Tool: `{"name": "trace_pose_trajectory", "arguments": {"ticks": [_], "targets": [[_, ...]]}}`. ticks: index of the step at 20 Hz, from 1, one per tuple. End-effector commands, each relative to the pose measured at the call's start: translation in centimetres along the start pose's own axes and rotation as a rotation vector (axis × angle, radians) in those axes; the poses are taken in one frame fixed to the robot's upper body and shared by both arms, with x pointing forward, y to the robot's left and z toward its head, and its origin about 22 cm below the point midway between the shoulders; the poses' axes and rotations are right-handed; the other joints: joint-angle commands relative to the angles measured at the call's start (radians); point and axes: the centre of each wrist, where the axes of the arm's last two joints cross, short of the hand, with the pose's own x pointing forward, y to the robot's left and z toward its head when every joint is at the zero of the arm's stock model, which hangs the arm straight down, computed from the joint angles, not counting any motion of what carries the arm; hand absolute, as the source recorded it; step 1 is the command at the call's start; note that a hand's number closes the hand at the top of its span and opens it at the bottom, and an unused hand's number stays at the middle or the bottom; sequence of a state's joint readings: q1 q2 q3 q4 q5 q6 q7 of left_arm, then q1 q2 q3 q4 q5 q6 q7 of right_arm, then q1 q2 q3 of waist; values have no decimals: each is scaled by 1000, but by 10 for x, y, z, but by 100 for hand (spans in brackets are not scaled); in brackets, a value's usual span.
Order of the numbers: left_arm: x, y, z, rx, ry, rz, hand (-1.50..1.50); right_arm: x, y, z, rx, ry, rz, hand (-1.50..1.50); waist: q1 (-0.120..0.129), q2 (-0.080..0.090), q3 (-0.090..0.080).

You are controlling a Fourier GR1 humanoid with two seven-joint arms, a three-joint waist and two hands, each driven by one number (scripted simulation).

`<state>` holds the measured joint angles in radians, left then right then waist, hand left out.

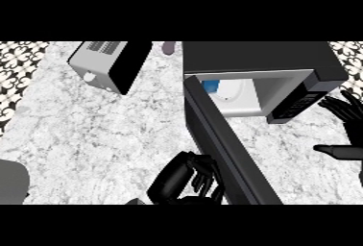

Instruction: Pick up the milk, place it into the microwave and close the microwave

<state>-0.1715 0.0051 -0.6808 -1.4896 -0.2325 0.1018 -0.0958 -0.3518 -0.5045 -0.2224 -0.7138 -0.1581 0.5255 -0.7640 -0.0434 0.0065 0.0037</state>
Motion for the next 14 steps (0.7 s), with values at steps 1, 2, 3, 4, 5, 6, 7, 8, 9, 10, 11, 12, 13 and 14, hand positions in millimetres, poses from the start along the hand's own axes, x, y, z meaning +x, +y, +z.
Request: {"name": "trace_pose_trajectory", "arguments": {"ticks": [1, 2, 3, 4, 5, 6, 7, 8, 9, 10, 11, 12, 13, 14], "targets": [[-12, -27, -11, -55, 62, -64, 150, 26, -18, -11, 118, -165, -124, -150, -13, -4, -4], [-13, -18, -24, -41, 69, -83, 150, 19, -13, -2, 129, -162, -133, -150, -21, 0, -3], [-19, -31, -14, -22, 99, -55, 150, 24, -15, -9, 125, -185, -149, -150, -16, 1, -3], [-24, -33, -16, -34, 111, -31, 150, 30, -8, -24, 156, -195, -148, -150, -23, 3, -4], [-15, -28, -28, -46, 137, -14, 150, 33, -12, -21, 162, -186, -161, -150, -32, 3, -4], [-21, -24, -36, -67, 156, -42, 150, 33, -3, -32, 179, -188, -166, -150, -37, 8, -3], [-25, -41, -24, -92, 174, -38, 150, 35, -5, -30, 184, -200, -184, -150, -43, 5, -4], [-19, -43, -28, -110, 176, -32, 150, 47, -6, -42, 218, -201, -178, -150, -56, 5, -4], [-25, -37, -36, -117, 194, -47, 150, 36, 12, -44, 215, -205, -186, -150, -60, 10, -4], [-16, -43, -39, -119, 187, -52, 150, 46, 7, -54, 222, -213, -196, -150, -67, 9, -4], [-22, -40, -41, -126, 199, -53, -150, 59, -1, -57, 264, -211, -186, -150, -78, 12, -5], [-9, -33, -55, -129, 199, -30, -150, 51, 12, -63, 260, -201, -204, -150, -82, 17, -4], [-14, -34, -53, -88, 175, -24, -150, 59, 6, -60, 281, -214, -200, -150, -103, 15, -5], [-11, -34, -55, -73, 139, -15, -150, 66, 9, -74, 283, -227, -201, -150, -99, 22, -5]]}}
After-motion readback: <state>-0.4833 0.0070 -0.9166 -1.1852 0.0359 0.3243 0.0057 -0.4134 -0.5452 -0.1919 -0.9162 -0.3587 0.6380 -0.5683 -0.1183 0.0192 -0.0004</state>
